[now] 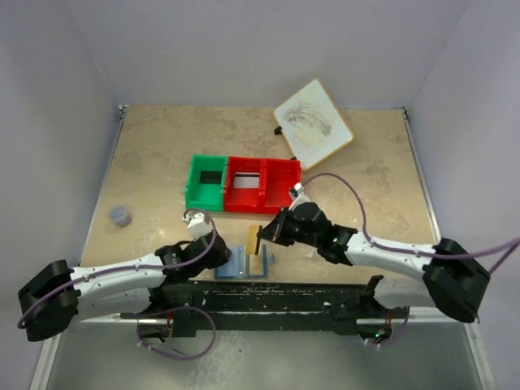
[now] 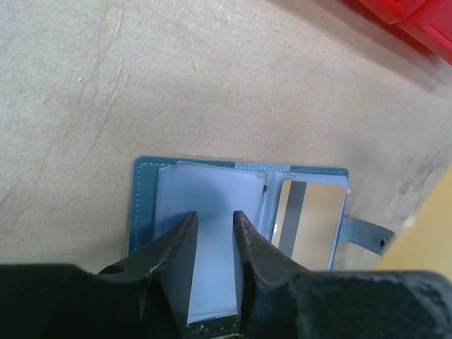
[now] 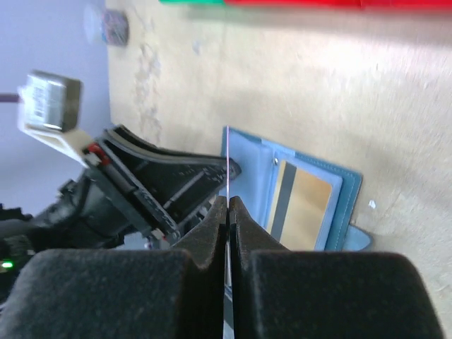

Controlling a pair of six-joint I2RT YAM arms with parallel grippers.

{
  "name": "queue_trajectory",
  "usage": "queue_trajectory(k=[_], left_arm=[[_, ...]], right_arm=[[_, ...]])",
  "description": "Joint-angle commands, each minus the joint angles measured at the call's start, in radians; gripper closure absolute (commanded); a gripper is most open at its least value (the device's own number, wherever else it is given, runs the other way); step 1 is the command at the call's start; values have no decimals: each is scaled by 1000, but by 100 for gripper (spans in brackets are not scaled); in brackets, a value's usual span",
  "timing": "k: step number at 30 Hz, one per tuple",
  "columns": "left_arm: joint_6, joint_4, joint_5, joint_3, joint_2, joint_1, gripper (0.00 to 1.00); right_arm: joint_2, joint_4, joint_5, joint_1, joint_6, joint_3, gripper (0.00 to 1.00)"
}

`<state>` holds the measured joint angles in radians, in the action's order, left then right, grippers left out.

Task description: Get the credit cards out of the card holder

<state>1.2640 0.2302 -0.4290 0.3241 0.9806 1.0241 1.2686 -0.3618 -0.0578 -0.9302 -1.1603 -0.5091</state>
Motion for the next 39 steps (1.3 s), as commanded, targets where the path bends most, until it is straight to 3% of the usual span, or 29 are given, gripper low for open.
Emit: queue_trajectory(k=[1, 5, 10, 18, 21, 28, 31, 37, 39], left_arm=[[-32, 75, -62, 51, -34, 5, 70], [-54, 86, -74, 83, -61, 5, 61], [-76, 118, -102, 105, -117, 5, 54], [-81, 204, -154, 133, -165, 5, 46], [-80, 231, -167, 140, -176, 4, 40], [-88, 294, -187, 176, -200, 4, 39], [-51, 479, -241, 330, -177, 4, 44], [-63, 791, -379, 581, -30, 2, 41], [-84, 845, -399, 627, 16, 1, 53]], right_arm=[[-115, 275, 200, 19, 212, -130, 100], [-165, 409, 443, 19, 379, -242, 100], [-131, 368, 624, 28, 723, -346, 100], [107, 398, 525, 124, 1077, -565, 100], [180, 388, 522, 125, 1167, -599, 100], [293, 298, 523, 137, 1357, -605, 100], [340, 313, 531, 139, 1385, -640, 100], [382, 193, 505, 158, 1514, -621, 100], [414, 188, 501, 162, 1563, -641, 100]])
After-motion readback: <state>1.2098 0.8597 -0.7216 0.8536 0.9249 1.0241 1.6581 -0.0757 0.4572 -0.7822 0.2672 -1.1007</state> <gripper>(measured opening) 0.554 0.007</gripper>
